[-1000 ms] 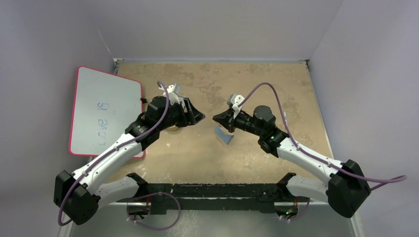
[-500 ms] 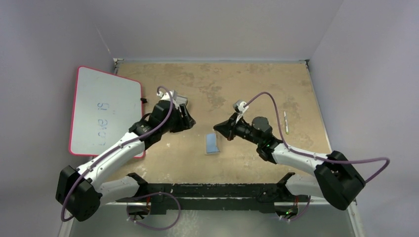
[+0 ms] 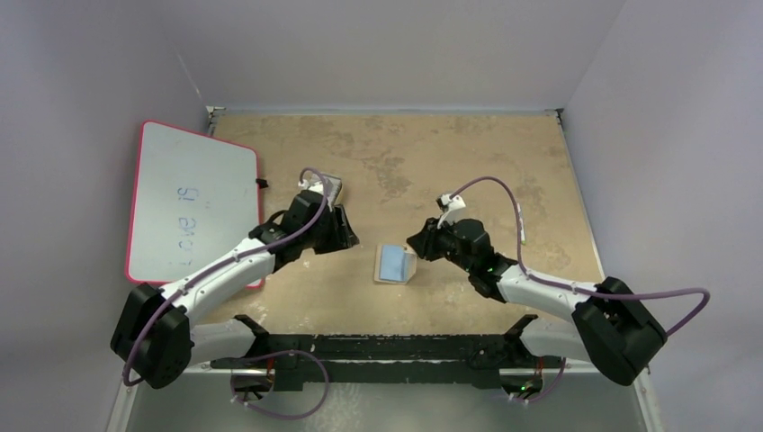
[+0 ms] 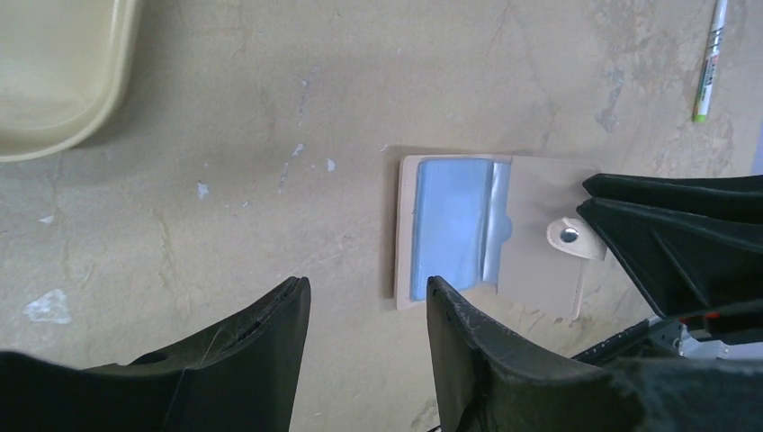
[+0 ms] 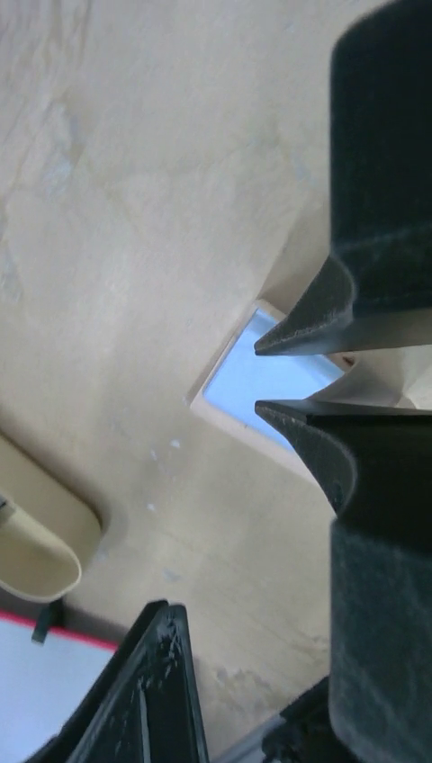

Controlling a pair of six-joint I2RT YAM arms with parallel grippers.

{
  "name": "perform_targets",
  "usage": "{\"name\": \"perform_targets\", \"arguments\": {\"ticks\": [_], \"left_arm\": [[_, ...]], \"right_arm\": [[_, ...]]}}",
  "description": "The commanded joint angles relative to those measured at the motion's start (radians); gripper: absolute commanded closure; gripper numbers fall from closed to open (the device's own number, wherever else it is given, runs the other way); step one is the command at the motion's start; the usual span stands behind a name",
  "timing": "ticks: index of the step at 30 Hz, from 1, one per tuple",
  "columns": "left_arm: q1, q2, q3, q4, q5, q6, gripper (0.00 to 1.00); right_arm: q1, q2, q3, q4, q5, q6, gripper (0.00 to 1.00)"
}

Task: Put the credit cards into the card holder
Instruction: Open the card holder at the center of the board.

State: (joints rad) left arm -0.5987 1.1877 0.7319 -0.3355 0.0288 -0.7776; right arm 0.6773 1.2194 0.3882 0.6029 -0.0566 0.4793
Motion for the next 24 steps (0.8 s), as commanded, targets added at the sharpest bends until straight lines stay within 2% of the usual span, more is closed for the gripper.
{"name": "perform_targets", "arguments": {"ticks": [1, 9, 13, 17, 24], "left_arm": [[-0.006, 0.021, -0.007, 0.110, 0.078, -0.029, 0.51], [-0.005, 0.054, -0.032, 0.180, 0.125, -0.065, 0.53], [-0.007, 0.078, -0.058, 0.280, 0.193, -0.101, 0.52], [-0.007, 0.132, -0.058, 0.362, 0.282, -0.142, 0.47], [-0.024, 0.219, -0.045, 0.463, 0.345, -0.165, 0.40]], "right_arm": [[-0.005, -0.042, 0.018, -0.190, 0.154, 0.041, 0.69], [-0.005, 0.013, 0.087, -0.359, 0.187, 0.141, 0.55], [-0.005, 0.045, 0.110, -0.375, 0.186, 0.163, 0.55], [-0.005, 0.071, 0.121, -0.354, 0.171, 0.170, 0.55], [-0.005, 0.080, 0.145, -0.304, 0.123, 0.136, 0.54]]}}
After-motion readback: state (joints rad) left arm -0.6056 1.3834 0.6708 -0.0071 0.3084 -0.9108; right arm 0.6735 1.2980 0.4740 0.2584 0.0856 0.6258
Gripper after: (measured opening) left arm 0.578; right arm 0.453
